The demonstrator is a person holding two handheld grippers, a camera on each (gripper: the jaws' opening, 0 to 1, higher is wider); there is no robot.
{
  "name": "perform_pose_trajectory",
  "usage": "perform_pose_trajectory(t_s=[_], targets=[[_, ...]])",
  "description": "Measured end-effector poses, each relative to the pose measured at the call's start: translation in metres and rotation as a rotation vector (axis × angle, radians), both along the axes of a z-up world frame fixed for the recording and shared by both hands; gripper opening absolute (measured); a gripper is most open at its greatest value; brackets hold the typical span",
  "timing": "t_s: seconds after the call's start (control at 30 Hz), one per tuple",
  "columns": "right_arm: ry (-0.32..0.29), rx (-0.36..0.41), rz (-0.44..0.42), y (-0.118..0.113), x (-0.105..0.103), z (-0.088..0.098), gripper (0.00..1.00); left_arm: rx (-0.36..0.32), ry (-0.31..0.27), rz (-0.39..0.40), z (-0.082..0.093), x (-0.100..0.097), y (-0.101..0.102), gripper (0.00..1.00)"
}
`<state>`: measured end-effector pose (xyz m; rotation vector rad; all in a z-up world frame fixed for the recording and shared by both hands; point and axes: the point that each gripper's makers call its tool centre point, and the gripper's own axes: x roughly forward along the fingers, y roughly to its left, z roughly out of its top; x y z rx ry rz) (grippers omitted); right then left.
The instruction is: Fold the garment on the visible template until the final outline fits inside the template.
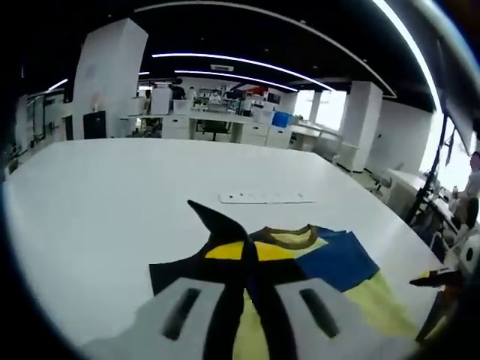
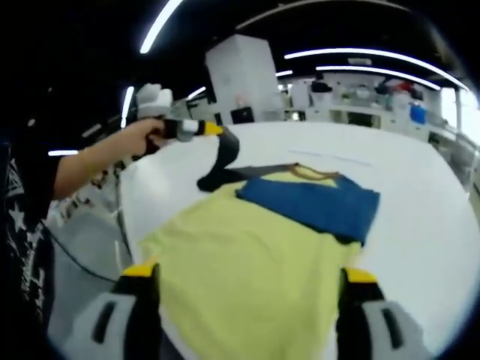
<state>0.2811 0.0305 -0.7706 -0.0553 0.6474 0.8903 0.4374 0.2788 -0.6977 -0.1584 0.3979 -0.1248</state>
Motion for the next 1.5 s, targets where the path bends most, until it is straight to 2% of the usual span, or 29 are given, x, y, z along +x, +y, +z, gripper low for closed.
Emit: perform_pose_trajectory(t_s=[0.47,0.73,1.5], targets=[[0.008,-0.002,-0.006,-0.006,-0.003,-0.003,0.99,-0.024,-0.012,-0.116,0.001,0.019,-0.064,0.0],[0.018,-0.012,-0.015,-0.01,-0.005,-0.007,0.99,-0.034,0.003,-0.18,-0.007,0.024,-0.103,0.0],[0.038,-0.034,-0.062,-0.025,-0.008,-0.016,0.99,-0.051,0.026,-0.336,-0.028,0.031,-0.183,0.0]])
